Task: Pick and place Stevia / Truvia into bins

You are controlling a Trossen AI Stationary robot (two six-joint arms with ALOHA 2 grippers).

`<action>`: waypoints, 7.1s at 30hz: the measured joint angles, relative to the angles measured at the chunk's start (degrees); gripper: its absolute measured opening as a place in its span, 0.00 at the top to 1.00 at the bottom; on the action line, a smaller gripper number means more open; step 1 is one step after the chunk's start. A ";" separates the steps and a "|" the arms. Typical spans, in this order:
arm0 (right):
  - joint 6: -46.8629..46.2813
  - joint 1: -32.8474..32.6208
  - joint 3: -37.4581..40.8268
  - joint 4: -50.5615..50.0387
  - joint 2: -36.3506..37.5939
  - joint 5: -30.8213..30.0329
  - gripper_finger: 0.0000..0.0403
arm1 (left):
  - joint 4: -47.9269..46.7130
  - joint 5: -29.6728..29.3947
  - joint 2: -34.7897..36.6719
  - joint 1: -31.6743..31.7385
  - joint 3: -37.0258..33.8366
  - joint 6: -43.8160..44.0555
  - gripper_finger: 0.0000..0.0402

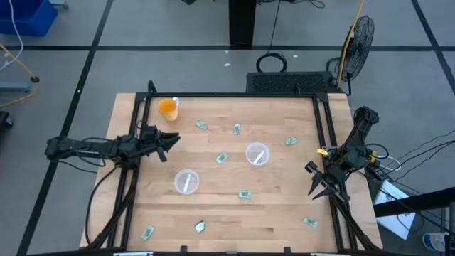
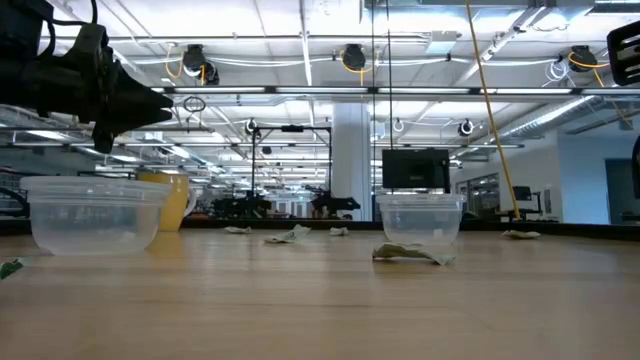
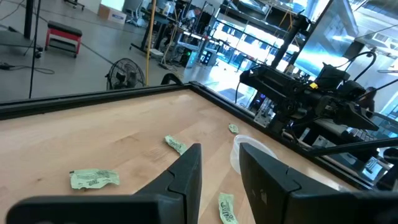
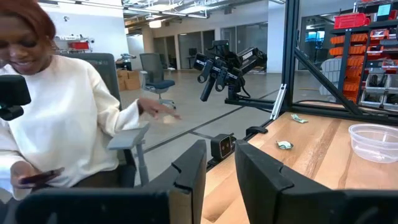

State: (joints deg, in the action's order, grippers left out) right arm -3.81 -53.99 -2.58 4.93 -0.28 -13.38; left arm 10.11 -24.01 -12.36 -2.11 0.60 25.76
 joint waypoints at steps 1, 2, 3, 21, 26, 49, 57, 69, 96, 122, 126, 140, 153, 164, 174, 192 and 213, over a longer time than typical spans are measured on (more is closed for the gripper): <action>0.00 -0.01 -0.01 0.01 0.00 0.01 0.81 | 0.00 0.01 0.01 -0.02 0.00 0.02 0.72; 0.00 -0.01 0.00 0.01 -0.01 0.00 0.81 | 0.00 0.01 0.02 -0.02 0.00 0.01 0.72; 0.00 -0.01 -0.01 0.02 -0.01 0.00 0.81 | 0.00 0.00 0.00 0.00 0.00 0.02 0.72; 0.00 -0.01 0.01 0.00 -0.01 -0.01 0.81 | 0.02 -0.98 0.02 -0.02 0.01 -1.66 0.72; 0.00 -0.01 0.00 0.00 0.00 -0.01 0.81 | 0.22 -1.97 0.02 -0.02 0.00 0.59 0.72; 0.00 0.00 0.00 0.00 0.00 -0.01 0.81 | 3.97 -7.41 0.02 0.00 0.00 0.07 0.72; -16.29 0.01 0.01 7.24 0.01 -0.01 0.81 | 7.34 -5.77 0.00 0.00 0.75 -1.21 0.72; -18.96 0.01 0.01 9.72 -0.03 -0.92 0.81 | -29.25 3.80 -14.01 -6.74 34.64 -1.19 0.72; 7.12 0.01 0.01 23.60 -0.01 -22.34 0.81 | -66.11 33.28 -63.28 -42.95 51.41 50.40 0.72; 36.14 0.03 0.01 25.20 -0.01 -46.61 0.81 | -47.30 37.94 -81.91 -55.82 51.41 61.61 0.72; 40.32 0.03 0.01 29.19 -0.01 -46.54 0.81 | -47.61 37.86 -84.00 -55.84 51.39 61.61 0.72; 39.09 0.03 -0.01 30.42 0.01 -46.54 0.81 | -50.08 37.74 -85.35 -55.82 51.60 59.58 0.87; 38.99 0.03 -0.01 30.42 0.01 -46.54 0.81 | -53.55 33.80 -81.80 -48.63 51.15 51.32 0.97; 38.99 0.03 -0.01 30.68 0.01 -46.52 0.81 | -66.41 18.02 -67.03 -37.53 51.25 40.10 0.98; 38.97 0.03 -0.01 31.36 0.01 -46.52 0.81 | -66.28 11.43 -64.57 -23.12 51.36 23.66 0.94; 34.54 0.01 -0.01 30.07 -0.01 -46.54 0.81 | -53.49 15.95 -72.94 -17.07 51.36 11.60 0.88; 35.98 0.02 -0.01 30.21 -0.01 -55.56 0.81 | -53.24 17.06 -75.62 -16.36 51.36 13.40 0.72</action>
State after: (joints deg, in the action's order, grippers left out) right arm 32.16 -53.97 -2.59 35.14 -0.30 -68.93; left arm -43.13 -6.95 -87.98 -18.47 51.96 39.16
